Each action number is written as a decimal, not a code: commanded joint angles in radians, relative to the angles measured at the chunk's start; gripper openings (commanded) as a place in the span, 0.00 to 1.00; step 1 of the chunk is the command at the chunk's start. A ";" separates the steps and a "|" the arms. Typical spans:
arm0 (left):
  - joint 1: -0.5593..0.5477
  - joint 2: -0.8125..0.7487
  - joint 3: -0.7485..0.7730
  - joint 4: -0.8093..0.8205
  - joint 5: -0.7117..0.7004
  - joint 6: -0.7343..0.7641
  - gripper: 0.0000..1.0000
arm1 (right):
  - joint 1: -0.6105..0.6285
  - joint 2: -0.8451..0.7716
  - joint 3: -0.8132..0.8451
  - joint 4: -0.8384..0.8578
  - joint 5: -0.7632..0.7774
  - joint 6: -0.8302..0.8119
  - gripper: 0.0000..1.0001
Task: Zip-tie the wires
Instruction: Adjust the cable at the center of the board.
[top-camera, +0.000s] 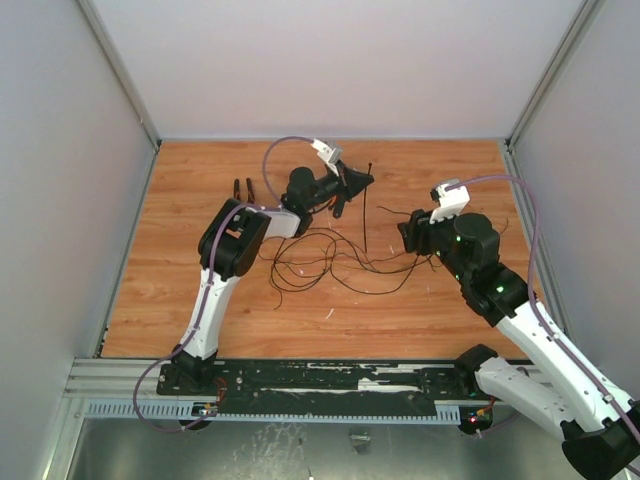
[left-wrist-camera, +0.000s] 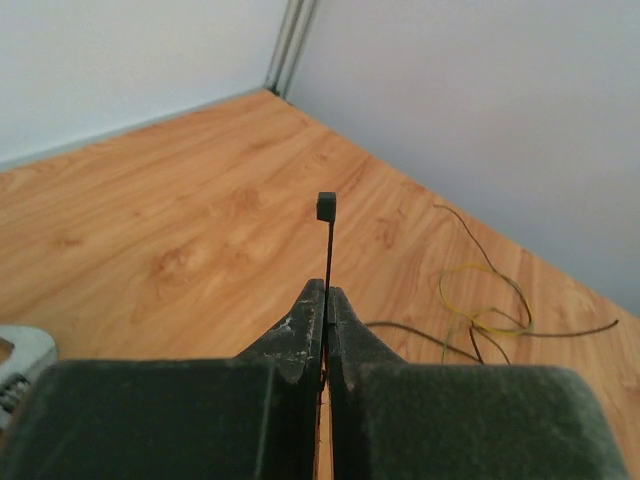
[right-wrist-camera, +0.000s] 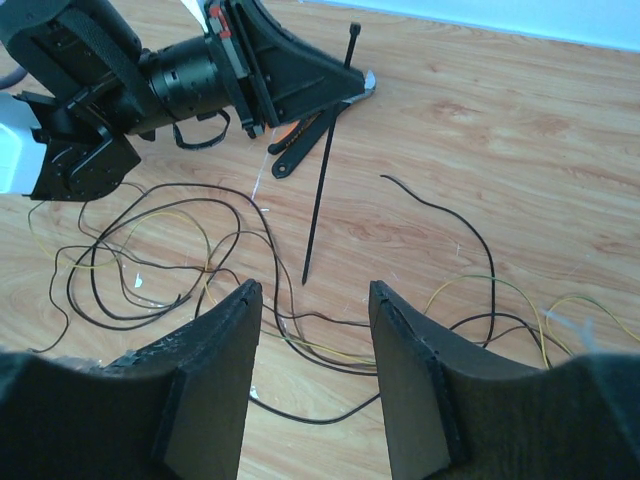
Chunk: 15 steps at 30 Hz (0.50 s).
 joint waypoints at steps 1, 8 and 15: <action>-0.008 -0.060 -0.057 0.070 0.042 0.010 0.00 | -0.007 -0.019 0.003 -0.010 -0.018 0.010 0.48; -0.029 -0.105 -0.147 0.103 0.059 0.022 0.00 | -0.007 -0.004 -0.006 -0.020 -0.018 0.003 0.48; -0.049 -0.161 -0.251 0.156 0.065 0.028 0.00 | -0.007 0.014 -0.017 -0.009 -0.043 0.003 0.48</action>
